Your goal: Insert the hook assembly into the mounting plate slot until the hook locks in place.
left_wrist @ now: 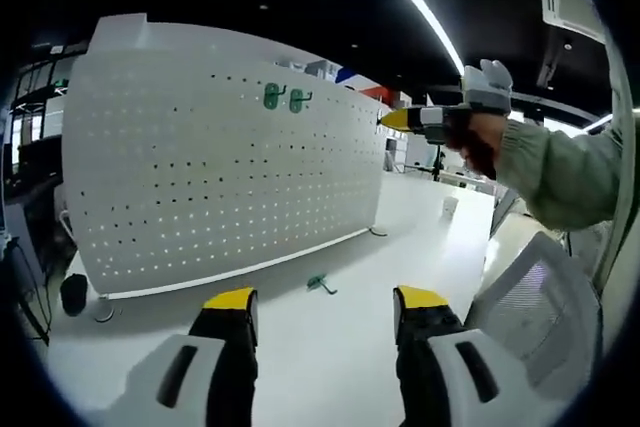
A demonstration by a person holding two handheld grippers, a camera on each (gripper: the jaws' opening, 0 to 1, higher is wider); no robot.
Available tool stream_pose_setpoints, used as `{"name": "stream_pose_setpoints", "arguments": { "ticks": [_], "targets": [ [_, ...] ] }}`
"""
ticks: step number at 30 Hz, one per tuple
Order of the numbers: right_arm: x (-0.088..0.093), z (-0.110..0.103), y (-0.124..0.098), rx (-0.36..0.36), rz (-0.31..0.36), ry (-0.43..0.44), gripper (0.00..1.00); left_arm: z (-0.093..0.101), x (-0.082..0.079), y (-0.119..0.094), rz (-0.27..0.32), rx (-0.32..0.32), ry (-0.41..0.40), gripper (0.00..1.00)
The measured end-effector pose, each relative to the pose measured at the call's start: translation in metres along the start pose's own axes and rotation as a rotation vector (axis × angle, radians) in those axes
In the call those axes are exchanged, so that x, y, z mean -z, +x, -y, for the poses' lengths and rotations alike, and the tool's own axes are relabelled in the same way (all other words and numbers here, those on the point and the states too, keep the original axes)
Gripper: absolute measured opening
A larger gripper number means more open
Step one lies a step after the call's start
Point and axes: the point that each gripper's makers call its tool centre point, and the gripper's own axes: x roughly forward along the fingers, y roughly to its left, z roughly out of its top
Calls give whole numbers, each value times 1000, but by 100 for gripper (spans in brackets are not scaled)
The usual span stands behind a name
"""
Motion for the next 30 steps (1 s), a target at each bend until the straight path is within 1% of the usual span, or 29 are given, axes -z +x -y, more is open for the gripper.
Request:
{"name": "stream_pose_setpoints", "arguments": {
  "ticks": [5,9,21,30],
  "targets": [
    [-5,4,12,4,9,-11,1,2,2,0,-7,0,8,56],
    [-13,6,24,1,22,-17,1,3,5,2,-16,5,-2,56],
    [-36,11,56,1,61,-27,1,3,8,4,-24,5,-2,56],
    [-43,15,73,10,78,-28,1,5,8,4,-23,15,-5,56]
  ]
}}
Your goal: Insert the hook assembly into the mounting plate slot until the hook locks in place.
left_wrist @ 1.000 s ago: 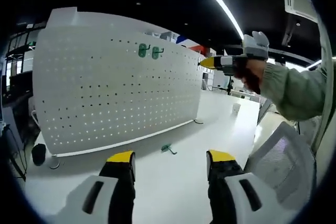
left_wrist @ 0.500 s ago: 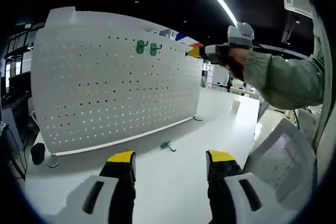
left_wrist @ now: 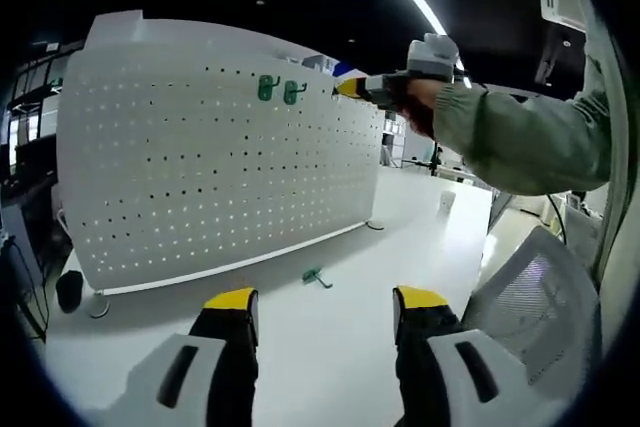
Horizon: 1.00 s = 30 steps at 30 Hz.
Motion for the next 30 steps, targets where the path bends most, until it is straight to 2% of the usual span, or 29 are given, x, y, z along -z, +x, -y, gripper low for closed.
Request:
{"name": "stream_pose_setpoints", "arguments": {
  "ticks": [13,20,30],
  "targets": [
    [-4,6,24,25,19,-1,1,-1,1,0,0,-1,-8,56],
    [1,7,37,32,10,1,1,-2,1,0,0,-5,-11,56],
    [-1,10,49,42,14,16,1,-4,1,0,-1,-12,-18,56]
  ]
}}
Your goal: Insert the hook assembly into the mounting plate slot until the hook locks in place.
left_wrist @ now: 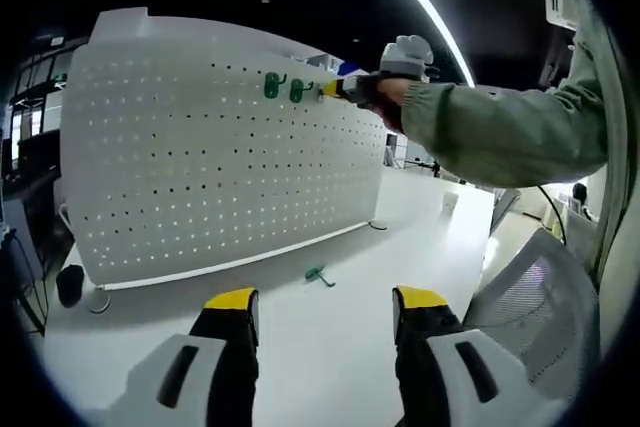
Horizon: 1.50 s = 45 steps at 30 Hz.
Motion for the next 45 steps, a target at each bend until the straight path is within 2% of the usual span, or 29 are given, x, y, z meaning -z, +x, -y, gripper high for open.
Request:
{"name": "stream_pose_setpoints", "arguments": {
  "ticks": [11,21,24,38,45],
  "targets": [
    [2,-1,5,8,-4,-14,1,0,1,0,-2,0,-5,56],
    [6,-2,8,28,-20,-60,1,-1,0,0,2,-3,-7,55],
    [6,1,9,32,-22,-32,1,-1,-1,-1,4,-3,-5,55],
    [7,2,10,43,-20,-59,2,-2,-1,-1,9,-9,-8,55],
    [16,3,10,47,-43,-56,4,-3,-2,-2,13,-12,-8,55]
  ]
}}
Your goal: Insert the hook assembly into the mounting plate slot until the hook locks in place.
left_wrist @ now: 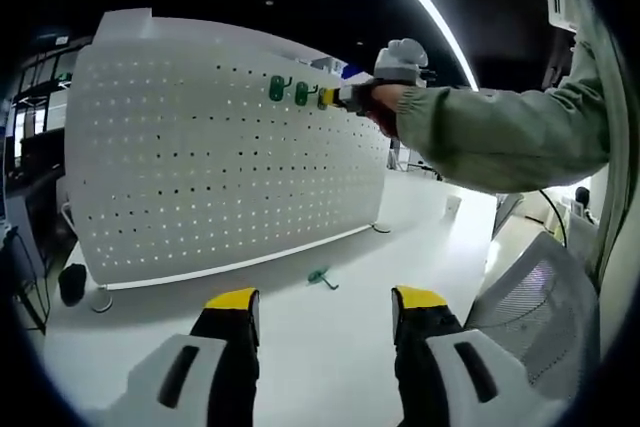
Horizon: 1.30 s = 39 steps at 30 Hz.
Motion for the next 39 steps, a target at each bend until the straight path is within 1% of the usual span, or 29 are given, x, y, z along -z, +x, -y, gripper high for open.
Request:
{"name": "stream_pose_setpoints", "arguments": {
  "ticks": [16,26,30,33,39],
  "targets": [
    [5,-1,-10,2,-8,10,10,1,0,-1,-2,0,11,55],
    [13,-3,-26,-3,-27,13,17,2,0,-1,-7,3,20,55],
    [20,-4,-35,-10,-43,26,19,2,0,-1,-9,4,25,55],
    [28,-8,-42,-20,-62,13,21,3,-1,-1,-8,7,32,55],
    [48,-11,-60,-27,-107,10,27,6,0,-1,-11,15,45,55]
  ]
}}
